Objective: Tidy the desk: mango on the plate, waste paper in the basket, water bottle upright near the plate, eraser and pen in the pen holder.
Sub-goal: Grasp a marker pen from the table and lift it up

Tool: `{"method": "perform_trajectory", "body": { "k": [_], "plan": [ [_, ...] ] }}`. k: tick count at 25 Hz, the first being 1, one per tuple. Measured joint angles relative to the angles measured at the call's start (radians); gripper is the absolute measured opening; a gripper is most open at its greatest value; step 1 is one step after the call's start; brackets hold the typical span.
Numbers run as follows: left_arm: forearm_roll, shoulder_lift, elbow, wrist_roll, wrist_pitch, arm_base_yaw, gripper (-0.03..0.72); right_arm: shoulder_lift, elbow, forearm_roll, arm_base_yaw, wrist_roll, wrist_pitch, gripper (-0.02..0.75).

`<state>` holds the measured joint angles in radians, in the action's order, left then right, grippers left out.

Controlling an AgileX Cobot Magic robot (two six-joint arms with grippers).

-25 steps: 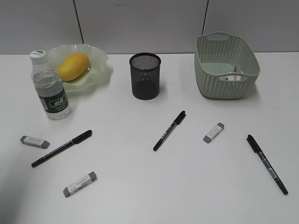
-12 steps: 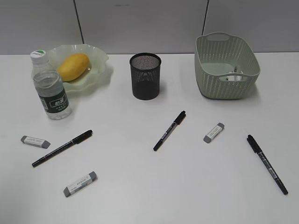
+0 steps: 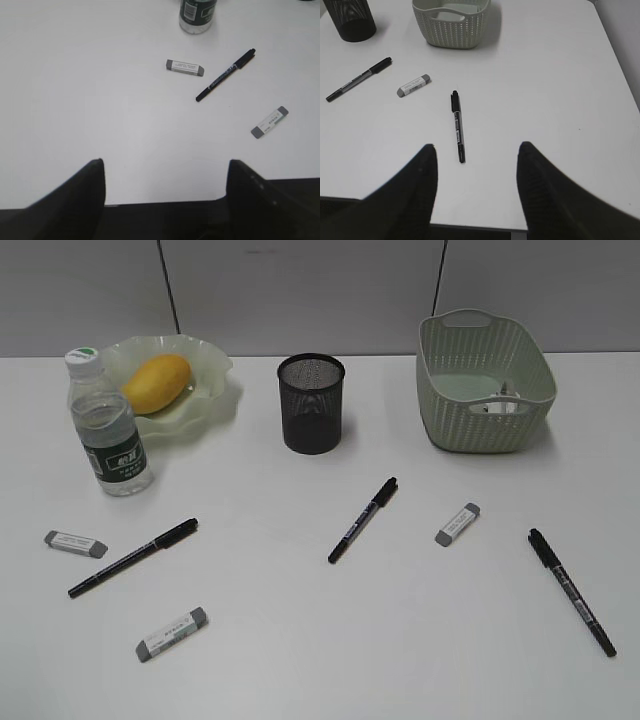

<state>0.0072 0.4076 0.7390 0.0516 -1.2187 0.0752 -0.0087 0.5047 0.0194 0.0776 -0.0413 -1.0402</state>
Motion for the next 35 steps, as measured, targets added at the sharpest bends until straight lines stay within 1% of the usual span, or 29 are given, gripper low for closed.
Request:
{"method": "perform_trajectory", "body": {
  "k": [10, 15, 23, 35],
  "plan": [
    [0.018, -0.288, -0.118, -0.006, -0.002, 0.0, 0.571, 0.0, 0.0, 0.0, 0.0, 0.0, 0.0, 0.412],
    [0.018, -0.408, -0.169, -0.013, 0.036, 0.0, 0.571, 0.0, 0.0, 0.0, 0.0, 0.0, 0.0, 0.412],
    [0.015, -0.416, -0.215, -0.039, 0.142, 0.0, 0.571, 0.0, 0.0, 0.0, 0.0, 0.0, 0.0, 0.412],
    [0.015, -0.416, -0.216, -0.041, 0.145, 0.0, 0.571, 0.0, 0.0, 0.0, 0.0, 0.0, 0.0, 0.412]
  ]
}}
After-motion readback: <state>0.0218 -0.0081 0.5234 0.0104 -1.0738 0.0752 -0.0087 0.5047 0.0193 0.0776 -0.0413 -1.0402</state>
